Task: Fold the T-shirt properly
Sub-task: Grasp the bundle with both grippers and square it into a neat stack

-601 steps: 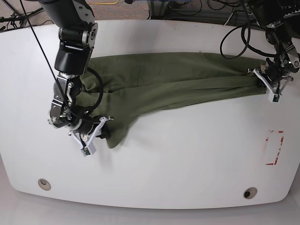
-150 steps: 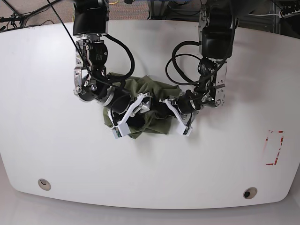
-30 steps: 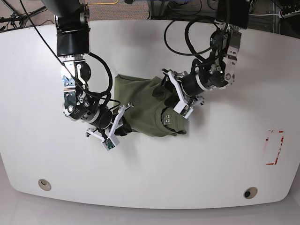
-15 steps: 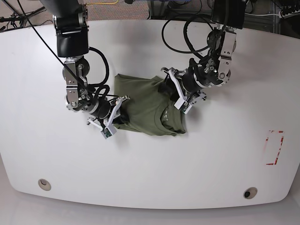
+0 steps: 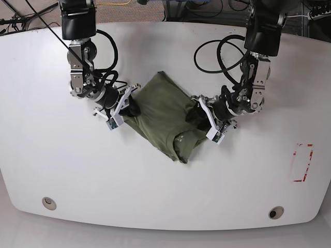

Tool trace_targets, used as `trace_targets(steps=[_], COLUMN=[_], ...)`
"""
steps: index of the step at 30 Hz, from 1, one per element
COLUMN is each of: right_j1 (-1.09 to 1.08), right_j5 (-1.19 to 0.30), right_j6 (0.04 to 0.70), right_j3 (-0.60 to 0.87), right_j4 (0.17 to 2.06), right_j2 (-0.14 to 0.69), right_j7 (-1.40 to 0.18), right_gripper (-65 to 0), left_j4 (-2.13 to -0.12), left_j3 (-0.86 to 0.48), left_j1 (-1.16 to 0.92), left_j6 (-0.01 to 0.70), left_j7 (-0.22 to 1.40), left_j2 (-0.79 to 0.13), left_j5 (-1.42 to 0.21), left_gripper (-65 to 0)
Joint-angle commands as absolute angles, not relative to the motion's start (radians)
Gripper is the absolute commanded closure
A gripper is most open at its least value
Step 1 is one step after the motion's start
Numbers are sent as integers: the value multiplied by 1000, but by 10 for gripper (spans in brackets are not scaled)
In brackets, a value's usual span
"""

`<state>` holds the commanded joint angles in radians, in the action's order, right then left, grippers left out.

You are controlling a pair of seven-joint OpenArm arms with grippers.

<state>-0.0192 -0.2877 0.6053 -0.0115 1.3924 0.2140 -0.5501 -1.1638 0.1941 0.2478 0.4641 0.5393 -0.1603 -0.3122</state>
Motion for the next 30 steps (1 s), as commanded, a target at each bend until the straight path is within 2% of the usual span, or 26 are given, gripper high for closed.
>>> trace_targets(steps=[6,12,16,24,30], right_j1=[74,139,151,171,173], right_j5=[-282,-282,-282,-282,-282], right_j6=[598,518,504,503,503], right_j3=[-10,-18,-33,-102,-68], right_j4=[1475,1524,1531,1639,1779], right_j2=[156,85,51,44,48], right_j7=[-552,-552,-552,-618,-710], right_gripper=[-87,-87,-87,-87,-87], left_j4=[-1170,-1211,-1299,-1457,-1524], left_j3=[197,191,188,185,186], left_j1=[302,338,340,326,254], left_j6=[464,464,464,464,456], left_j7=[541,561,584,591,587], left_j2=[-193,-193,-196,-205,-209], left_j5=[-315,-315,-315,-314,-312], left_gripper=[-293,-293,-293,-293,-293])
